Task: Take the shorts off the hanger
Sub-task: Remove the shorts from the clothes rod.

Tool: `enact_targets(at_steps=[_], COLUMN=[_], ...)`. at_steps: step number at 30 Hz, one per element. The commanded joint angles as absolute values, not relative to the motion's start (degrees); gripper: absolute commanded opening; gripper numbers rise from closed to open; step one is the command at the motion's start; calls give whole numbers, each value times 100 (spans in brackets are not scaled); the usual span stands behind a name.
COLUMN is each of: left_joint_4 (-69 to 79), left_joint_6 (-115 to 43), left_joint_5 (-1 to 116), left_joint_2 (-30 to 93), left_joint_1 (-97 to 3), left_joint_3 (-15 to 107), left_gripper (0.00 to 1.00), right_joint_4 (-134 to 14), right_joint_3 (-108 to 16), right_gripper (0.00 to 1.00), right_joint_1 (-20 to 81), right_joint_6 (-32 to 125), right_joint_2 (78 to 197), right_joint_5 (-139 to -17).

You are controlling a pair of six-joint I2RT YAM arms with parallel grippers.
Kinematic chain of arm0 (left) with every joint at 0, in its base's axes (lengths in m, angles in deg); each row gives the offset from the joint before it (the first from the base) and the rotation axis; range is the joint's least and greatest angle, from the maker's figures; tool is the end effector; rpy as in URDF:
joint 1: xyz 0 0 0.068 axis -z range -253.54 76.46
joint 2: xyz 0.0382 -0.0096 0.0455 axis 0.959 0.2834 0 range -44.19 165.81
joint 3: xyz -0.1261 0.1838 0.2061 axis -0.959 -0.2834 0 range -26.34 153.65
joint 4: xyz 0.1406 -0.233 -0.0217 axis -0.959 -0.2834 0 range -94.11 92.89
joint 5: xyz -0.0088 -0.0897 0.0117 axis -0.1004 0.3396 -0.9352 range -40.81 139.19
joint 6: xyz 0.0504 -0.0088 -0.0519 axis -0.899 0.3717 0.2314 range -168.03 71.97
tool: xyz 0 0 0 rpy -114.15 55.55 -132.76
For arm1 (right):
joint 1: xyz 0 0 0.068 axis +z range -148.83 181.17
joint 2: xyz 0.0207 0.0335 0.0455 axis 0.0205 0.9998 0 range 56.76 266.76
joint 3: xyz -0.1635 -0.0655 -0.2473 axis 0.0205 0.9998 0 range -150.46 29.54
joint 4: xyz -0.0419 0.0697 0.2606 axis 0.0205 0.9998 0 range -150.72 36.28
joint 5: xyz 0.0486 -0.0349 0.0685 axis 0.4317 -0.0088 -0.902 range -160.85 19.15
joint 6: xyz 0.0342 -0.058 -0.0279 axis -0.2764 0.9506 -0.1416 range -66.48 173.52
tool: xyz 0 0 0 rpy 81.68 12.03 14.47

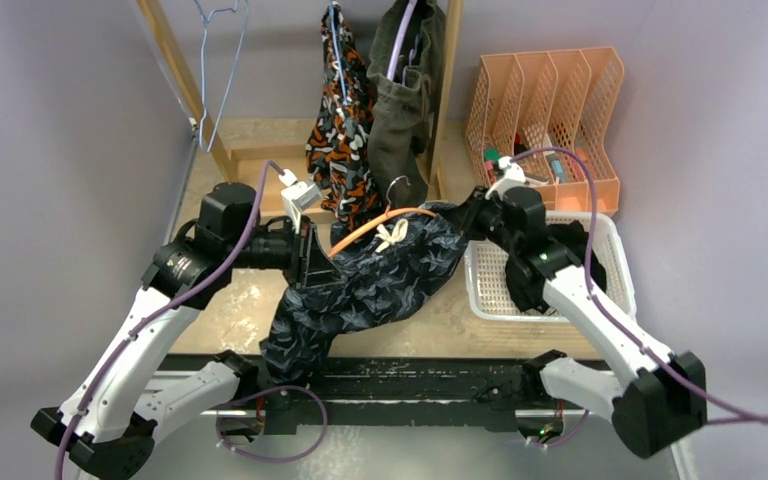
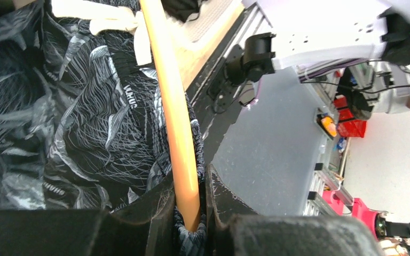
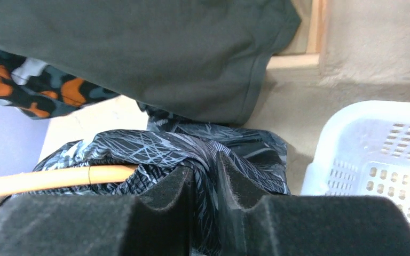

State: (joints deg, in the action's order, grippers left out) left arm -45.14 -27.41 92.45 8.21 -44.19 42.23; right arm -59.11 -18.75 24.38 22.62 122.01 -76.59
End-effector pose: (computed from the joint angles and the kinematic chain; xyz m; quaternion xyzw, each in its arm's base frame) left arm 0.1281 -0.1197 0.4148 0.2404 0.7965 -0.4829 0.2733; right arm 0.2616 0.1187 0.3217 0.0252 0.8111 0.3013 0.5008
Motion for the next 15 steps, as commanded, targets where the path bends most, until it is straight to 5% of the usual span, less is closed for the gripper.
enact_targets(at_steps=[1,6,10,15], left_joint_4=[-2597,-2772,-2977,-3040], left_joint_6=[-2541,-2666,-2723,-2648], left_joint_5=[9654,9288,9375,9592], left_joint_2=[583,615,496,-1], left_joint_1=[-4418,-4418,-4418,-4418], left_joint_3=[4510,4747,4757,4534], left_gripper=[0,0,0,0], right_joint_4=[-6775,-6118,-6676,-6005], right_joint_3=[-1071,-1134,-1074,-1469], right_gripper=[22,16,18,18], right_joint_1=[2305,2305,2253,2142], right_joint_6=[2074,1426,1756,1605], right_joint_2=[11392,11523,11713,12227], right_joint_5=[-7223,-6447,-7312,-6828])
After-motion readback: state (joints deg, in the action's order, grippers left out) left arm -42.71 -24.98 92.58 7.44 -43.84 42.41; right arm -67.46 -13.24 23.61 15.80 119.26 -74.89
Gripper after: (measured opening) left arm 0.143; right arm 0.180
